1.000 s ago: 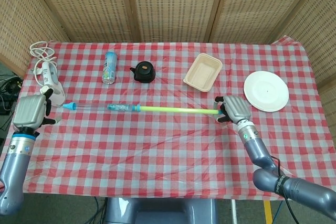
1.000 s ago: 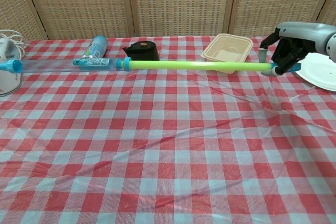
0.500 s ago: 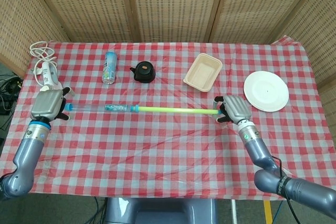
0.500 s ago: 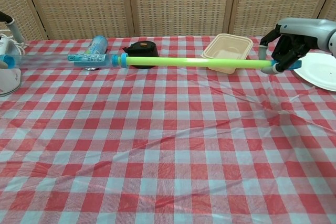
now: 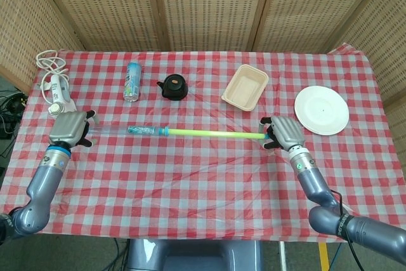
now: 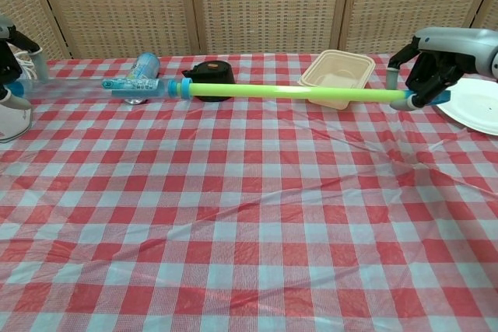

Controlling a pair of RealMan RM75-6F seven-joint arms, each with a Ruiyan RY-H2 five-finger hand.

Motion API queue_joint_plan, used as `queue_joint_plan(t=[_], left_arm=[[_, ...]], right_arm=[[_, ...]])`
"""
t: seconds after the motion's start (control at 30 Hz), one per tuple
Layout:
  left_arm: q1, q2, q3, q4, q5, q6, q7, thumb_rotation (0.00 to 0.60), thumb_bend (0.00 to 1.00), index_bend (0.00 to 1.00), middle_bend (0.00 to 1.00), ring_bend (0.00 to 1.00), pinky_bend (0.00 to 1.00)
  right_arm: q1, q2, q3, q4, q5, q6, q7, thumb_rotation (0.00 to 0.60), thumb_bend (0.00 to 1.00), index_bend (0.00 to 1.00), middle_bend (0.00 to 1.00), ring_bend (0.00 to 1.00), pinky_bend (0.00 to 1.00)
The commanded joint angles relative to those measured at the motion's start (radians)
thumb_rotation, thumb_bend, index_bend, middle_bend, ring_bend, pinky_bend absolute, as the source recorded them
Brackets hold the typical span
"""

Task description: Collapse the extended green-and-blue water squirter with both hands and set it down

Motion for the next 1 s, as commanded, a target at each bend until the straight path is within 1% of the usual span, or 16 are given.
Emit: queue_joint_plan(t=[0.03,0.17,0.2,0.37,0.5,1.0], left_arm=[[-0.005,-0.005,0.006,0.005,-0.005,0.000,-0.004,0.600,0.30,0.44,0.80,0.72,0.59],[-0.015,-0.015,0.016,0.014,-0.011,-0.001,-0.015,0.600,0.37,0.49,0.80,0.72,0.59],[-0.016,-0.017,0.018,0.015,-0.011,0.000,-0.018,0.600,0.38,0.50,0.80,0.72,0.59],[-0.019,-0.021,0.026,0.014,0.001,0.011,-0.035,0.600,0.37,0.52,0.80,0.72,0.59],[-0.026,-0.021,0.031,0.001,0.008,0.015,-0.041,0.600,0.38,0.52,0.80,0.72,0.59],[-0.062,-0.040,0.039,-0.053,-0.004,0.030,-0.035,0.600,0.38,0.52,0.80,0.72,0.59]], right_arm=[[0.000,0.003,-0.001,-0.004,-0.002,0.000,0.004,0.600,0.50,0.82,1.00,0.96,0.41],[0.001,0.005,-0.004,-0.006,-0.003,0.003,0.005,0.600,0.50,0.82,1.00,0.96,0.41],[0.001,0.005,-0.005,-0.005,-0.003,0.003,0.004,0.600,0.50,0.82,1.00,0.96,0.41],[0.003,0.002,-0.015,-0.003,0.002,-0.003,0.001,0.600,0.50,0.82,1.00,0.96,0.41],[0.010,-0.001,-0.020,-0.012,-0.018,-0.013,0.008,0.600,0.50,0.82,1.00,0.96,0.41],[0.034,0.003,-0.020,-0.036,-0.038,-0.019,0.000,0.600,0.50,0.82,1.00,0.96,0.41]])
